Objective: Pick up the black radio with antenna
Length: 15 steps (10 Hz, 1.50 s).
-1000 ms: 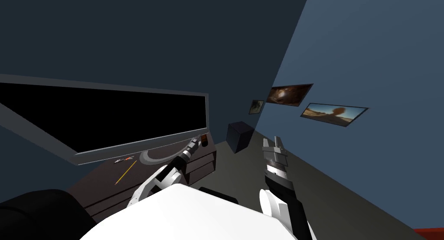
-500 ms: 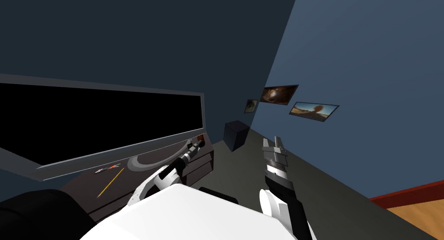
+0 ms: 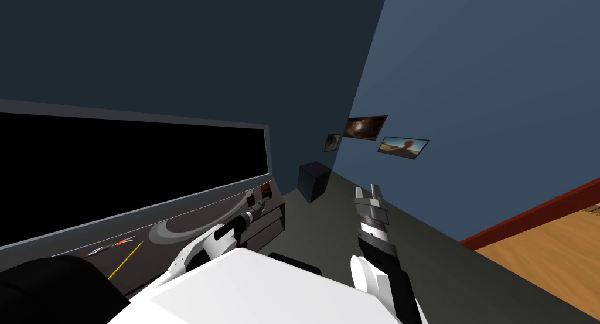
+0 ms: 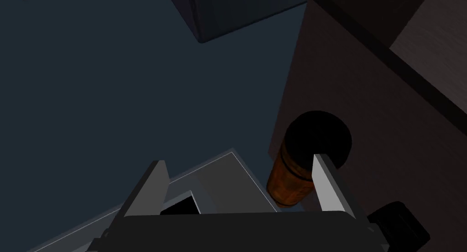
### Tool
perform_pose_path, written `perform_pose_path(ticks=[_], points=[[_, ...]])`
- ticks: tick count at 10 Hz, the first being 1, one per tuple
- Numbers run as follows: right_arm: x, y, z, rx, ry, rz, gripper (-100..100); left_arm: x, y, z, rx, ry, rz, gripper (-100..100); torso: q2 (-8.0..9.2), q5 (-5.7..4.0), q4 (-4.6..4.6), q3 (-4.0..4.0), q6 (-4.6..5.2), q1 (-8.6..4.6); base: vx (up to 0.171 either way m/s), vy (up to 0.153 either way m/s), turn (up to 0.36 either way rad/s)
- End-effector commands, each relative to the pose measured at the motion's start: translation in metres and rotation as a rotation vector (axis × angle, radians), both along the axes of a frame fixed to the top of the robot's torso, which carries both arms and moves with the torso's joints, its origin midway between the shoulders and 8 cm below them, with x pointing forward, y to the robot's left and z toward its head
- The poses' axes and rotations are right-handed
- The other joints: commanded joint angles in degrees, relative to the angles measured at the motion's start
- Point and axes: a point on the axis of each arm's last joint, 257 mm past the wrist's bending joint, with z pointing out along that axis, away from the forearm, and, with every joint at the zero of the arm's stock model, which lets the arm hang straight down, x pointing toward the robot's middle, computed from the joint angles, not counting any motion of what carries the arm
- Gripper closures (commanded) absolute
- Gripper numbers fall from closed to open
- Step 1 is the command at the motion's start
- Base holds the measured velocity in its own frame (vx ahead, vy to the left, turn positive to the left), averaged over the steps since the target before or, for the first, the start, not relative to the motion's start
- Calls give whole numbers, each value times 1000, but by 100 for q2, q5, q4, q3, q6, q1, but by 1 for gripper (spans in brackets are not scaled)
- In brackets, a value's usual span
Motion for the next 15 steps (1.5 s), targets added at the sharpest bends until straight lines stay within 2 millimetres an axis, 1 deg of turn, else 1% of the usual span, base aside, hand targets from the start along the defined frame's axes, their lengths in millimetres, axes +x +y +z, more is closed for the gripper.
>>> perform_pose_path(ticks=[1, 3, 4, 5, 6, 8, 9, 10, 11, 13, 14, 15], points=[[0, 0, 0, 0, 0, 0, 0, -4, 7, -12, 23, 45, 0, -100, 0, 0, 0, 0, 0, 0, 2, 0, -81], [0, 0, 0, 0, 0, 0, 0, -19, 35, -43, 96, 154, -3, -100, -1, 0, 0, 0, -2, 1, 8, -7, -172], [0, 0, 0, 0, 0, 0, 0, -21, 36, -45, 99, 164, 0, -100, -3, 0, -1, -2, -1, 1, 8, -1, -77], [0, 0, 0, 0, 0, 0, 0, -29, 53, -59, 139, 221, 2, -100, -3, 0, 0, -2, -4, 1, 11, -7, -141], [0, 0, 0, 0, 0, 0, 0, -29, 53, -59, 139, 221, 2, -100, -3, 0, -1, -2, -2, 0, 7, -4, -66], [0, 0, 0, 0, 0, 0, 0, -47, 87, -82, 217, 325, 12, -100, -3, 0, 0, -2, -2, -2, 10, -10, -183], [0, 0, 0, 0, 0, 0, 0, -47, 90, -81, 224, 328, 11, -100, -6, -1, -1, -3, -2, -2, 12, -4, -50], [0, 0, 0, 0, 0, 0, 0, -57, 110, -89, 268, 379, 19, -100, -5, 0, -1, -3, -6, -1, 13, -6, -140], [0, 0, 0, 0, 0, 0, 0, -57, 110, -89, 268, 379, 19, -100, -4, -1, -1, -2, -3, 0, 8, 2, -52], [0, 0, 0, 0, 0, 0, 0, -75, 151, -100, 350, 471, 37, -100, -3, 0, 0, -2, -3, 0, 9, -5, -148], [0, 0, 0, 0, 0, 0, 0, -75, 152, -100, 354, 471, 37, -100, -5, 0, -1, -3, -2, 0, 10, 1, -51], [0, 0, 0, 0, 0, 0, 0, -83, 173, -102, 395, 513, 48, -100, -3, 0, -1, -2, -7, 1, 11, -1, -88]])
